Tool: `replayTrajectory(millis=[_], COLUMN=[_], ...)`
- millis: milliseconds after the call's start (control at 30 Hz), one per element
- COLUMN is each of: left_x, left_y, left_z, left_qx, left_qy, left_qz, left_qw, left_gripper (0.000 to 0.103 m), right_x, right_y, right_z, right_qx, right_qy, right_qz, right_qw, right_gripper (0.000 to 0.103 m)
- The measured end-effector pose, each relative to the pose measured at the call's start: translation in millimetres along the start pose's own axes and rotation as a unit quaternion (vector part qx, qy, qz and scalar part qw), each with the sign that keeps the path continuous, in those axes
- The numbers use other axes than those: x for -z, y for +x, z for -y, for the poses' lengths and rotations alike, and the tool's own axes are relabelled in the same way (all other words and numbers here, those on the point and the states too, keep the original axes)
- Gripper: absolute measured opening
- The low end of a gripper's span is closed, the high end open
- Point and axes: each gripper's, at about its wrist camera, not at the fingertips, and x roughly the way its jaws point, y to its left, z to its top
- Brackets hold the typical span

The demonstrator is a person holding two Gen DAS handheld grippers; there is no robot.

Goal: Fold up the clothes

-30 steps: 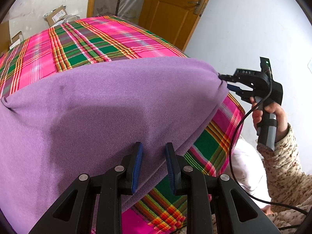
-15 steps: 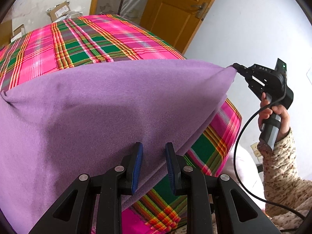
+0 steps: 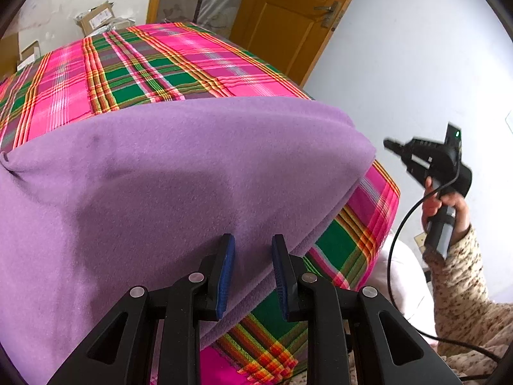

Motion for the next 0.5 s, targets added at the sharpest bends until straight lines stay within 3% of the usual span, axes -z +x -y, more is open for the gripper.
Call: replayTrajectory(millis=[100, 233, 500], left_x=[-1, -1, -6], left_y=[0, 1, 5], left_z=[-1, -2, -6], left_qx=[0.001, 0.003, 0.017], left_qy=[-0.003, -0.002, -0.011], left_qz=[0.000, 0.000, 0.002], left_qw=[1.0000, 1.0000, 0.9998], left_gripper=[0.024, 0.024, 0.024], right_x=[-6, -11, -16], right_y=[18, 53, 101], right_z=[-25, -50, -61], right_qx=[-0.024, -0.023, -0.042], right_qy=[-0.042, -0.083, -0.099], right_qz=[-0.028, -0.071, -0.141], right_qw=[0.998, 0.994, 0.984], right_gripper=[0.004, 0.029, 0.034])
